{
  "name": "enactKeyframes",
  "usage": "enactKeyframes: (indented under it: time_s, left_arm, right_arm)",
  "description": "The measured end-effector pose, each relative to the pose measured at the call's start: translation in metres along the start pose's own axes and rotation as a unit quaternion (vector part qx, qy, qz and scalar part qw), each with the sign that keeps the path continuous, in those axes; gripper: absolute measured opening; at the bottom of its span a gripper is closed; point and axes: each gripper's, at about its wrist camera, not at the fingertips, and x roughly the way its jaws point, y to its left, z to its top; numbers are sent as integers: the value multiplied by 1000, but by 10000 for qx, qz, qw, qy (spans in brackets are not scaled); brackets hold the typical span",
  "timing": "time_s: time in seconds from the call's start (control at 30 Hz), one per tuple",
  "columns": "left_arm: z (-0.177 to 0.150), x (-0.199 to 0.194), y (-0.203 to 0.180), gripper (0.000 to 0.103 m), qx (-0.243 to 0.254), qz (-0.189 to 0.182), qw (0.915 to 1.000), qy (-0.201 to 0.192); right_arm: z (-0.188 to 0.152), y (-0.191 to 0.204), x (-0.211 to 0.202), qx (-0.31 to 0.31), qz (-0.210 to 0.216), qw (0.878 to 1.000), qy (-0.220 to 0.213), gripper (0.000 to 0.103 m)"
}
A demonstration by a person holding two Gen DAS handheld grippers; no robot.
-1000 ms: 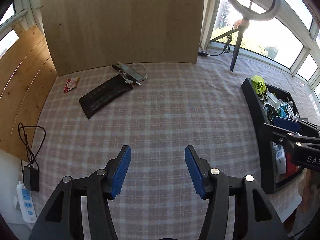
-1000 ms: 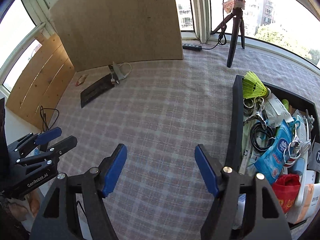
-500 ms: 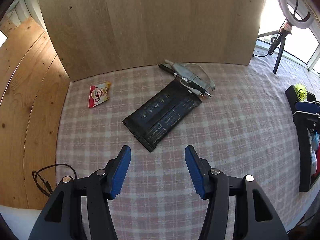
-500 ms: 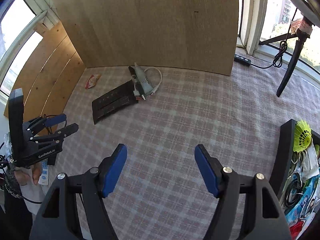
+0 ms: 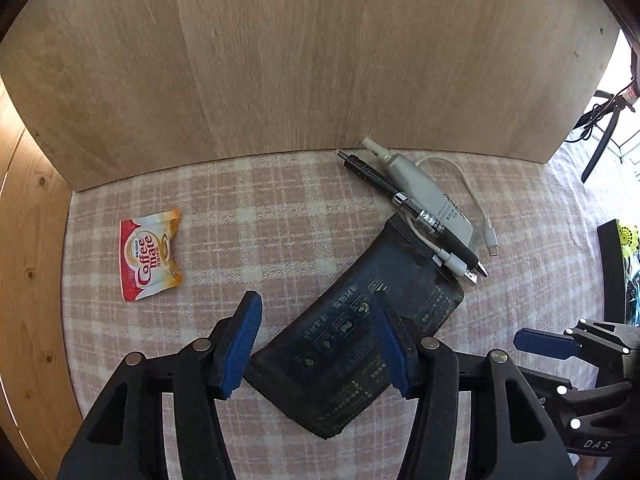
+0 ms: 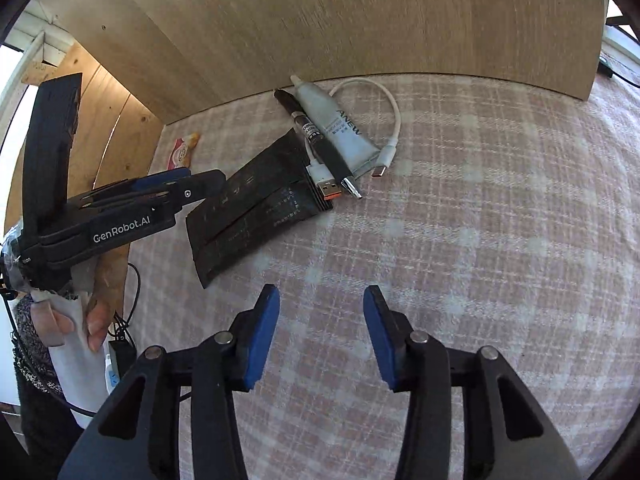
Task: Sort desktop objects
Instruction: 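Grasp the black pouch with both grippers side by side and lift it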
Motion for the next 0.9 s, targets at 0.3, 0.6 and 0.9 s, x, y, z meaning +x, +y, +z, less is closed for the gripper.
enactKeyframes:
  time_s: [0.3,0.6,0.9]
  left_arm:
    - [-35,11,-14,48,194,-850,9955,374]
    - [-63,7,-55,46,350,-971,9944,241]
    - [-80,-10,-88,44,169,-1045,9944,41]
  right_arm:
    - [10,-3,23,510,322,9982,6,32]
    - [17,-1,28,539,397,9978,24,32]
    - [-12,-4,14,226,91,9996,121,29]
